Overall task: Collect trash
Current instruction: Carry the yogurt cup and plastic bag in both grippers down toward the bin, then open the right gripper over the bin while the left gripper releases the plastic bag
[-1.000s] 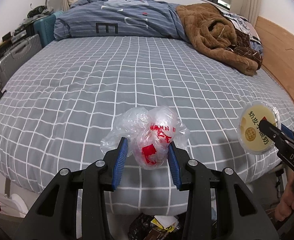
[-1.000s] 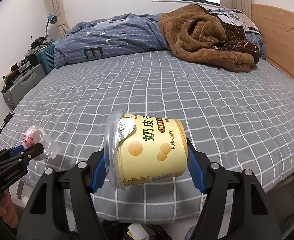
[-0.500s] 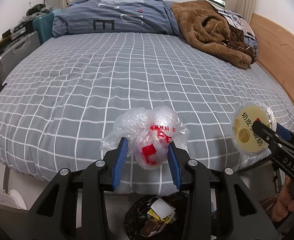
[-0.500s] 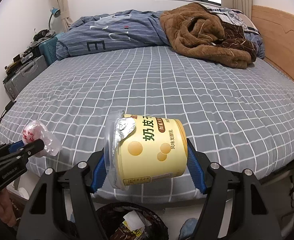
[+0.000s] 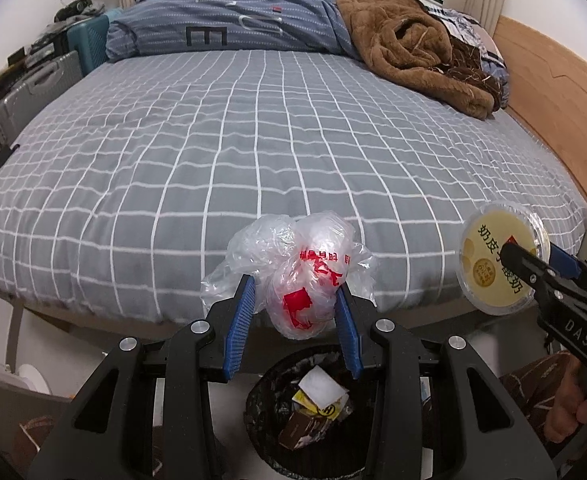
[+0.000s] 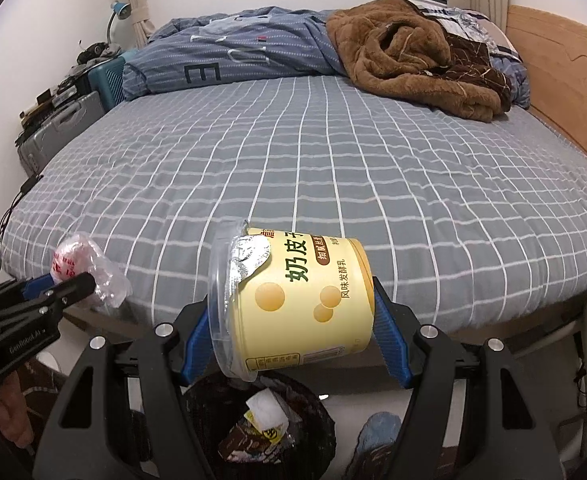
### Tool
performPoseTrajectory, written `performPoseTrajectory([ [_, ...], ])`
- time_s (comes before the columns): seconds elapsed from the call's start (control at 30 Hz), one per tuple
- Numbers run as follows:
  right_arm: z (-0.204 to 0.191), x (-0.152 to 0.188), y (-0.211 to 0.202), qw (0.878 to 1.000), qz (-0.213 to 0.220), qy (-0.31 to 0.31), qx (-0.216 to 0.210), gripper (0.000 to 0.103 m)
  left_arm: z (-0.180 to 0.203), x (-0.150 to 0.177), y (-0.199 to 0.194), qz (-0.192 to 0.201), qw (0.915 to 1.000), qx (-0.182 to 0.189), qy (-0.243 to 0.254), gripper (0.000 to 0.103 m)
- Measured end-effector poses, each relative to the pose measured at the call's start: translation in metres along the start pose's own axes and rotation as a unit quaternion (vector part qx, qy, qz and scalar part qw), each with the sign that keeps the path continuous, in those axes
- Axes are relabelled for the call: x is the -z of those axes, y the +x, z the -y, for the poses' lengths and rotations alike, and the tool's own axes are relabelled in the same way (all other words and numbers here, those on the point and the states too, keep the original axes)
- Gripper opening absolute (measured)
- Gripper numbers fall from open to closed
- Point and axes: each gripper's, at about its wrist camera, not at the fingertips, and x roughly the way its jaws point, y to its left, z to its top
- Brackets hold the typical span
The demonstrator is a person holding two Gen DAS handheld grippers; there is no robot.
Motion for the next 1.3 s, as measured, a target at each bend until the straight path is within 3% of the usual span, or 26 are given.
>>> performPoseTrajectory([
  [0.6, -0.013, 0.059, -0.005, 0.998, -0.057, 0.000, -0.023, 0.066, 0.000, 0.056, 0.002, -0.050, 0.9987, 0.006, -0.001, 0.038],
  [1.3, -0.032, 0.111, 0.049, 0.985, -0.167, -0.019, -0.027, 0.066, 0.010, 0.107, 0.048, -0.122, 0.9923, -0.006, 0.020, 0.038],
])
